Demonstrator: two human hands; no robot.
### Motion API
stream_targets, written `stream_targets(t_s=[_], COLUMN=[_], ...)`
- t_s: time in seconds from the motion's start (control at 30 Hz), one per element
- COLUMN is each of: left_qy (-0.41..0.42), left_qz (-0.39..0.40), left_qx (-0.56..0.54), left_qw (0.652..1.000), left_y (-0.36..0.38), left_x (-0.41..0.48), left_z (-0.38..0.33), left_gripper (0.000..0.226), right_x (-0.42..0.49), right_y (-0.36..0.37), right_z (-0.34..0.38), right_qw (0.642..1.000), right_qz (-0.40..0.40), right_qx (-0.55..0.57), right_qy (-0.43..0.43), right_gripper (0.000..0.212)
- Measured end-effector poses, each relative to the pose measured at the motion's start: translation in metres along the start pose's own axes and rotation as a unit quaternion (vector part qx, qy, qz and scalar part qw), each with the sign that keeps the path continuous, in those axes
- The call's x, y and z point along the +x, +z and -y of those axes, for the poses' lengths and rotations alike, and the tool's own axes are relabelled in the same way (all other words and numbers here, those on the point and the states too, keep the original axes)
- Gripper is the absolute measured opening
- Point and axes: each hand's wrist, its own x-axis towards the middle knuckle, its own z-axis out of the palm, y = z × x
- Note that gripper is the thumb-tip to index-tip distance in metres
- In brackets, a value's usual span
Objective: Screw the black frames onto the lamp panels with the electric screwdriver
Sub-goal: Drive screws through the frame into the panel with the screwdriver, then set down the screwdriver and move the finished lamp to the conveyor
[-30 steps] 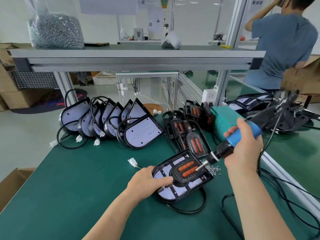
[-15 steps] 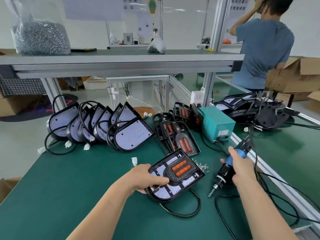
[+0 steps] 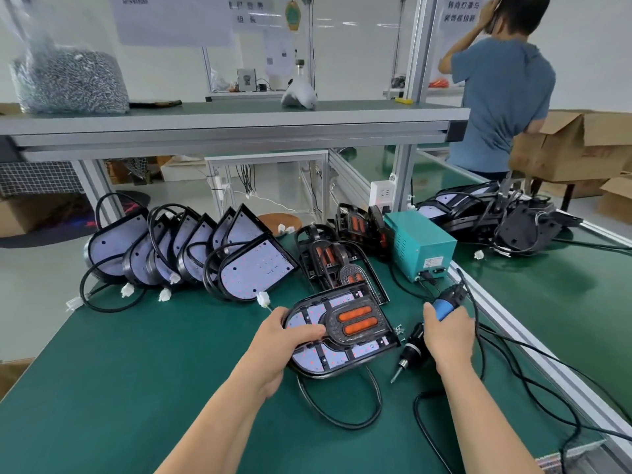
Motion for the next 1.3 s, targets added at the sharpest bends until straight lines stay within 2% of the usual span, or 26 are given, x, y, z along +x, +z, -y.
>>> stream_targets(t_s=[0.07, 0.13, 0.23, 0.27, 0.3, 0.37, 0.43, 0.5, 0.57, 0.63, 0.7, 0.73, 0.83, 1.0, 1.13, 1.3], left_qy=[0.007, 0.009, 0.013, 0.015, 0.016, 0.022, 0.031, 0.042, 0.055, 0.069, 0.083, 0.092, 0.126, 0.146, 0.116, 0.118], left_qz=[0.003, 0.005, 0.005, 0.009, 0.015, 0.027, 0.038, 0.045, 0.059, 0.076, 0.081, 0.076, 0.038, -0.080, -0.096, -0.102], left_qx=[-0.047, -0.096, -0.163, -0.181, -0.194, -0.204, -0.202, -0.185, -0.155, -0.119, -0.094, -0.081, -0.013, 0.132, 0.186, 0.204], left_qw=[0.999, 0.995, 0.987, 0.983, 0.981, 0.978, 0.978, 0.981, 0.985, 0.988, 0.989, 0.989, 0.991, 0.977, 0.971, 0.966], left_y=[0.000, 0.003, 0.013, 0.018, 0.024, 0.038, 0.051, 0.059, 0.061, 0.062, 0.066, 0.069, 0.076, 0.080, 0.083, 0.082], left_x=[0.002, 0.004, 0.008, 0.009, 0.010, 0.012, 0.014, 0.016, 0.017, 0.018, 0.016, 0.015, 0.011, 0.014, 0.021, 0.024], left_z=[0.000, 0.000, -0.002, -0.003, -0.004, -0.006, -0.006, -0.005, -0.004, -0.001, 0.003, 0.005, 0.015, 0.044, 0.050, 0.053], left_gripper=[0.065, 0.063, 0.060, 0.059, 0.059, 0.060, 0.060, 0.061, 0.063, 0.067, 0.072, 0.073, 0.059, 0.027, 0.020, 0.019], right_x=[-0.011, -0.032, -0.070, -0.078, -0.085, -0.090, -0.088, -0.083, -0.077, -0.071, -0.068, -0.067, -0.059, -0.035, -0.017, 0.009], right_y=[-0.003, -0.008, -0.019, -0.021, -0.021, -0.021, -0.023, -0.030, -0.036, -0.038, -0.037, -0.037, -0.041, -0.065, -0.089, -0.123], right_z=[0.003, 0.006, 0.013, 0.013, 0.014, 0.016, 0.018, 0.019, 0.017, 0.014, 0.010, 0.009, 0.008, 0.012, 0.015, 0.013], right_qw=[0.999, 0.993, 0.965, 0.954, 0.944, 0.914, 0.893, 0.884, 0.873, 0.871, 0.869, 0.869, 0.872, 0.863, 0.846, 0.826], right_qz=[0.020, 0.020, -0.018, -0.005, 0.035, 0.172, 0.264, 0.300, 0.321, 0.306, 0.278, 0.262, 0.217, 0.167, 0.129, 0.047], right_qx=[0.020, 0.091, 0.237, 0.272, 0.308, 0.363, 0.361, 0.355, 0.366, 0.384, 0.409, 0.418, 0.439, 0.475, 0.515, 0.560], right_qy=[-0.028, -0.077, -0.114, -0.122, -0.114, -0.059, -0.043, -0.044, -0.030, -0.020, -0.020, -0.024, -0.026, -0.040, -0.046, -0.033], right_gripper=[0.040, 0.036, 0.041, 0.045, 0.051, 0.062, 0.056, 0.046, 0.048, 0.040, 0.015, 0.012, 0.021, 0.018, 0.019, 0.011])
